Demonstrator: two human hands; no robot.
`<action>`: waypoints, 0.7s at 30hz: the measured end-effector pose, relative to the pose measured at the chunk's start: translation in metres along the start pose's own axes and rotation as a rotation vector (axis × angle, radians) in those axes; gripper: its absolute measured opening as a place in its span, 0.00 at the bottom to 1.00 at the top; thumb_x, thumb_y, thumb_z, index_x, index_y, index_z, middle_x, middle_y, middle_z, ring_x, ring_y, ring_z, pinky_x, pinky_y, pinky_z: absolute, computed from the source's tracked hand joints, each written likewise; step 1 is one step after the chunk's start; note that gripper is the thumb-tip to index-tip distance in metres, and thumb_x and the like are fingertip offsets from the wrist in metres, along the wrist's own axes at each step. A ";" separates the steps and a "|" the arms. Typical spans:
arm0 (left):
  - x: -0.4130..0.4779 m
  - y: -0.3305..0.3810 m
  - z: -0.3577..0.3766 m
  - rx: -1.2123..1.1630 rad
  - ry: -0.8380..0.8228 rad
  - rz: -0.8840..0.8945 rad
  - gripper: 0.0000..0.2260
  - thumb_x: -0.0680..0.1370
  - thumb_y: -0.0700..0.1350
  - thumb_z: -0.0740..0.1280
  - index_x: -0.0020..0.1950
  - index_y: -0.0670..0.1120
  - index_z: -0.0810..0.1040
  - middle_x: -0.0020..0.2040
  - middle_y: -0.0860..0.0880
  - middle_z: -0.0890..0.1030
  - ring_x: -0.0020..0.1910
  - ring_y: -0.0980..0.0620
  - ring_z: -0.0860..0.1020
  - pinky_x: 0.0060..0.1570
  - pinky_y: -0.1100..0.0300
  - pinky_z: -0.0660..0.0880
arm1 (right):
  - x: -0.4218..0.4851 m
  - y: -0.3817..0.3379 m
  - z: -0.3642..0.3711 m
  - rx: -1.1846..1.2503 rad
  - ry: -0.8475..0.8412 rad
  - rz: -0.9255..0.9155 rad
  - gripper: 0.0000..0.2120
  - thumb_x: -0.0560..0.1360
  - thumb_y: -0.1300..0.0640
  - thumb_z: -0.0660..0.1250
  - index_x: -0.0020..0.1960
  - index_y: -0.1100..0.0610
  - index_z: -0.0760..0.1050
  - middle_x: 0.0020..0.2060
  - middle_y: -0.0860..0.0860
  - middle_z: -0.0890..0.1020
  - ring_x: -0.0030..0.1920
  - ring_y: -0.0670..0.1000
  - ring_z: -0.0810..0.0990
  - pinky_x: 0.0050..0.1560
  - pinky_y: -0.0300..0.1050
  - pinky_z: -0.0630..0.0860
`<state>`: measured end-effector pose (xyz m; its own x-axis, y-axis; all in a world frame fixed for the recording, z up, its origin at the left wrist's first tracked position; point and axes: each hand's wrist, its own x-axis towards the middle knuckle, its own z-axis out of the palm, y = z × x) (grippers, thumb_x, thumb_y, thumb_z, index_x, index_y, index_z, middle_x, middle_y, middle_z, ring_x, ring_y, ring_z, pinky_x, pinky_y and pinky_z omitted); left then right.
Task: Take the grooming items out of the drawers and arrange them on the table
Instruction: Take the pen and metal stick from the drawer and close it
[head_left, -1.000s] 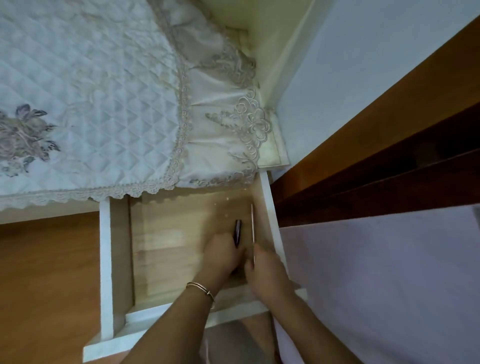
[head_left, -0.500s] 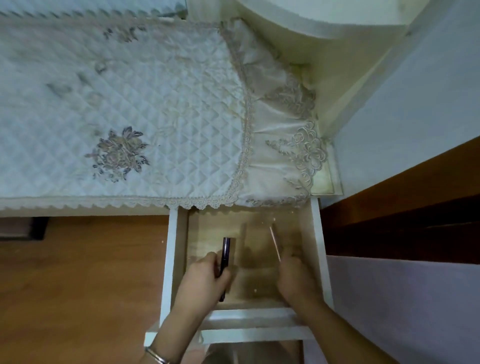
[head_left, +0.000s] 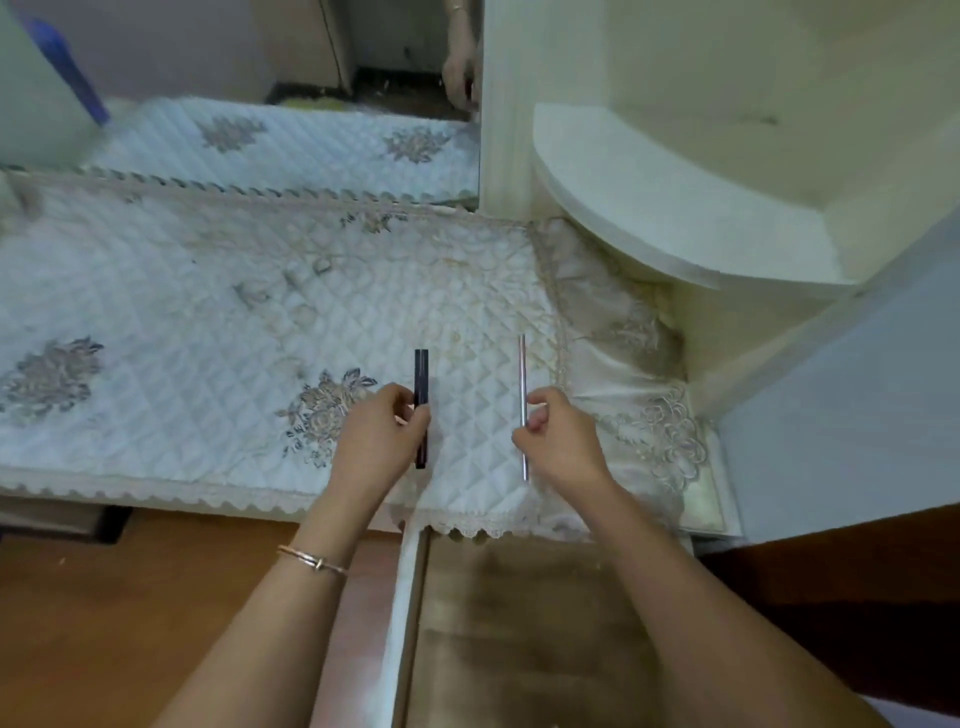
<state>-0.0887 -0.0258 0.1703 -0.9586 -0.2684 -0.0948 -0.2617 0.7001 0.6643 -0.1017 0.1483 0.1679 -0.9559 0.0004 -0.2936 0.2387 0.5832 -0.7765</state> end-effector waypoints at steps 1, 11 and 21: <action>0.017 -0.001 0.001 0.024 -0.009 0.000 0.10 0.76 0.45 0.64 0.52 0.41 0.77 0.41 0.50 0.76 0.41 0.49 0.76 0.36 0.62 0.67 | 0.014 -0.004 0.003 -0.012 0.003 0.031 0.18 0.73 0.64 0.64 0.62 0.60 0.69 0.35 0.47 0.71 0.36 0.47 0.73 0.32 0.35 0.69; 0.059 -0.032 0.025 0.100 -0.086 -0.035 0.10 0.77 0.45 0.64 0.51 0.39 0.78 0.45 0.41 0.82 0.40 0.47 0.75 0.41 0.58 0.71 | 0.041 0.006 0.037 -0.207 0.096 0.070 0.13 0.75 0.64 0.60 0.59 0.63 0.71 0.42 0.55 0.77 0.41 0.50 0.74 0.40 0.38 0.69; -0.033 -0.049 0.005 0.050 -0.051 0.122 0.07 0.77 0.43 0.61 0.52 0.44 0.77 0.41 0.49 0.76 0.37 0.51 0.74 0.33 0.61 0.66 | -0.054 0.052 0.007 -0.134 0.138 -0.041 0.12 0.76 0.60 0.62 0.59 0.56 0.74 0.50 0.49 0.78 0.51 0.45 0.76 0.53 0.36 0.74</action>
<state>-0.0449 -0.0478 0.1373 -0.9878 -0.1461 -0.0535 -0.1466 0.7578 0.6358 -0.0362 0.1734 0.1397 -0.9809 0.0808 -0.1769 0.1833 0.6878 -0.7024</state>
